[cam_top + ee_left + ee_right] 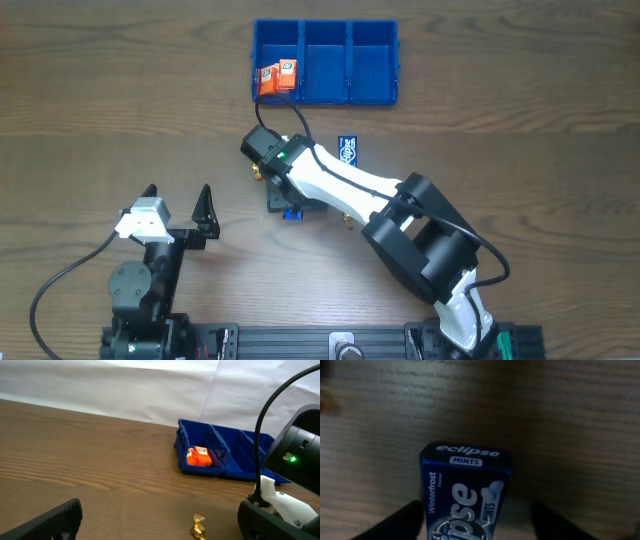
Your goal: Sort Candies Into Trays
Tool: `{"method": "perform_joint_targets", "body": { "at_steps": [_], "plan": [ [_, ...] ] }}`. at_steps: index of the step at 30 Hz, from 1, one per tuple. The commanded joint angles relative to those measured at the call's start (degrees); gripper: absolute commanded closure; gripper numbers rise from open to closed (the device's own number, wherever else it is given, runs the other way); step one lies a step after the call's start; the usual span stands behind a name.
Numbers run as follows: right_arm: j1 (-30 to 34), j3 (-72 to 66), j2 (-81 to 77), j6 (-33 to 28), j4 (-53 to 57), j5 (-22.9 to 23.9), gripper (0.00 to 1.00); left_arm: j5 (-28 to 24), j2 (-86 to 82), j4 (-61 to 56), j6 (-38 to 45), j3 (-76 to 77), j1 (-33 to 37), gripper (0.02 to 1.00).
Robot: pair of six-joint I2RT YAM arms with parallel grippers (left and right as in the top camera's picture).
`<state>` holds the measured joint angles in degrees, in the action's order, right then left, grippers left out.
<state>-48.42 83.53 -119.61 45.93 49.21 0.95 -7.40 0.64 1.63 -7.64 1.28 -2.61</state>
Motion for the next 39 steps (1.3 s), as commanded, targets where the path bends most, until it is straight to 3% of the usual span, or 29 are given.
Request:
{"method": "perform_joint_targets", "body": {
  "at_steps": [1,7,11,14,16,21,26,32,39],
  "plan": [
    [-0.6,0.9,-1.0,0.8,-0.1,1.6,0.483,-1.0,-0.4,2.1,0.4,-1.0,0.3,0.02],
    [-1.1,0.9,-1.0,0.8,-1.0,1.6,0.766,-1.0,-0.4,2.1,0.4,-1.0,0.3,0.02],
    [-1.1,1.8,-0.9,0.7,-0.5,2.4,0.792,-1.0,-0.4,2.1,0.4,-1.0,0.3,0.02],
    [-1.0,5.3,0.2,0.1,3.1,6.3,0.796,-1.0,-0.4,2.1,0.4,-1.0,0.3,0.02],
    [-0.1,10.6,2.4,-2.4,7.4,10.8,0.798,-1.0,-0.4,2.1,0.4,-1.0,0.3,0.02],
    [4.7,24.6,3.9,-9.9,14.1,15.9,0.792,-1.0,-0.4,2.1,0.4,-1.0,0.3,0.02],
    [10.4,31.4,3.8,-16.5,8.5,24.0,0.792,-1.0,-0.4,2.1,0.4,-1.0,0.3,0.02],
    [15.8,31.4,0.7,-21.0,-2.9,24.3,0.785,-1.0,-0.4,2.1,0.4,-1.0,0.3,0.02],
    [18.8,31.4,-6.1,-20.7,-9.1,24.3,0.781,-1.0,-0.4,2.1,0.4,-1.0,0.3,0.02]
  ]
}}
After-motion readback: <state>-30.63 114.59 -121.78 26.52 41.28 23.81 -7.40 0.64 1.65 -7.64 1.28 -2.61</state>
